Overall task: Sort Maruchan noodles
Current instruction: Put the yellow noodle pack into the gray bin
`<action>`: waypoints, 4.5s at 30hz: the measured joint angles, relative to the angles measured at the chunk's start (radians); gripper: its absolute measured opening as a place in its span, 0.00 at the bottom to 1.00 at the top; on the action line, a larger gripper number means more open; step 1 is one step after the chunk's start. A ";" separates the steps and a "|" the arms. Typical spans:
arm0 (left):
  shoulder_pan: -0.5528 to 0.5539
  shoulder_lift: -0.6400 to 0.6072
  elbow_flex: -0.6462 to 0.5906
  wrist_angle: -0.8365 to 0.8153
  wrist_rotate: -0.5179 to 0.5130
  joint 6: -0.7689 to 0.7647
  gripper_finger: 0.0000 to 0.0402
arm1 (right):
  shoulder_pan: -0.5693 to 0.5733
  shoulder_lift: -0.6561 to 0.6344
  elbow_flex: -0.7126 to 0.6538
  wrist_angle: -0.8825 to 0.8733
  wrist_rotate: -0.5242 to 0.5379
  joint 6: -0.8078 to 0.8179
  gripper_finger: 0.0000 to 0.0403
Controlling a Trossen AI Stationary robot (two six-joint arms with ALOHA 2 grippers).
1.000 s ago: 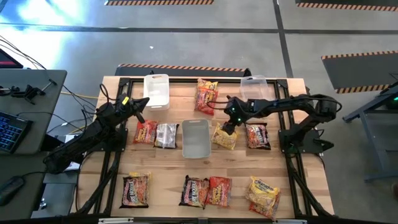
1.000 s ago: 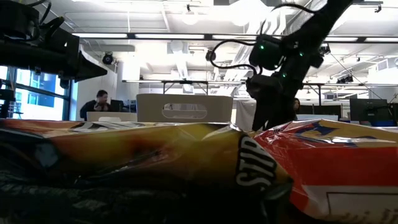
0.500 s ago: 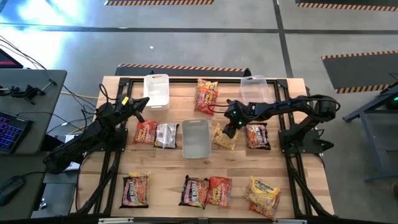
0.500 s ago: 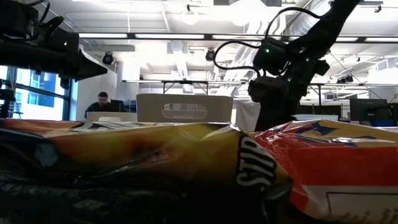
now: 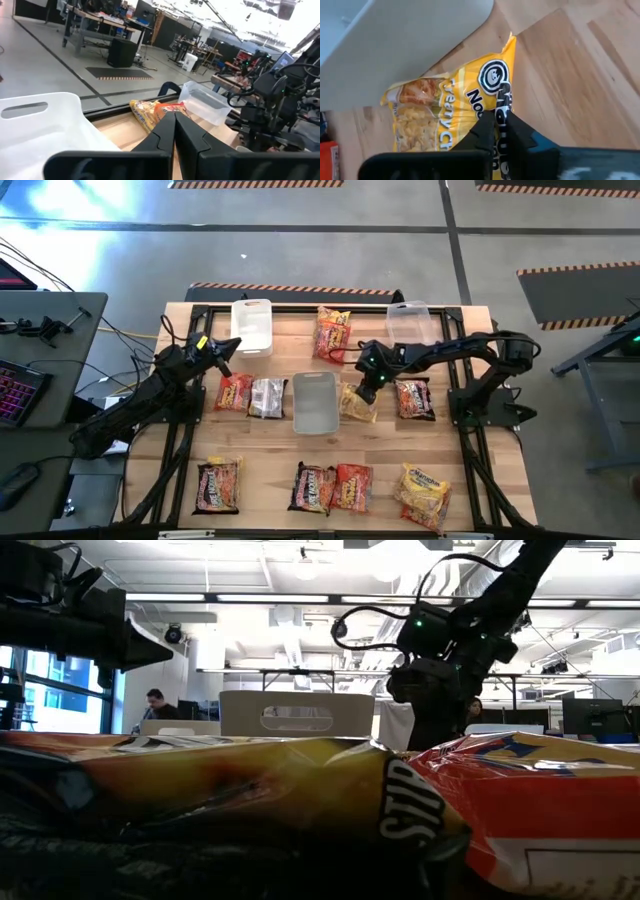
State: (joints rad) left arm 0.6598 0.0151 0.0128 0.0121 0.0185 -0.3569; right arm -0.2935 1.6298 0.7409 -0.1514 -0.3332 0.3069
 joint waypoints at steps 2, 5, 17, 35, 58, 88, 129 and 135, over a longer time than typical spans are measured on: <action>0.000 0.005 0.000 0.000 0.000 0.000 0.00 | 0.003 0.000 0.029 -0.046 0.008 -0.025 0.01; 0.000 0.014 0.000 0.001 0.000 0.000 0.00 | 0.016 0.002 0.081 -0.110 0.057 -0.065 0.00; 0.000 0.053 0.000 0.001 0.000 0.001 0.00 | 0.119 0.001 0.292 -0.363 0.299 -0.170 0.00; 0.000 0.186 0.000 0.024 0.131 -0.034 0.00 | 0.192 -0.001 0.624 -0.748 0.638 -0.276 0.00; 0.000 0.235 0.000 0.038 0.109 0.001 0.00 | 0.400 0.169 0.801 -0.395 1.126 -0.484 0.00; 0.000 0.235 0.000 0.036 0.102 0.047 0.00 | 0.445 0.459 0.800 -0.288 1.175 -0.552 0.00; 0.000 0.236 0.000 0.021 0.113 0.046 0.00 | 0.134 0.476 1.075 -0.756 0.254 -0.310 0.51; 0.000 0.236 0.000 0.022 0.116 0.053 0.00 | 0.135 0.479 1.076 -0.757 0.264 -0.306 0.35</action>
State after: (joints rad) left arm 0.6594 0.2508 0.0128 0.0336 0.1343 -0.3041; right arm -0.1589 2.1086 1.8164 -0.9081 -0.0696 0.0009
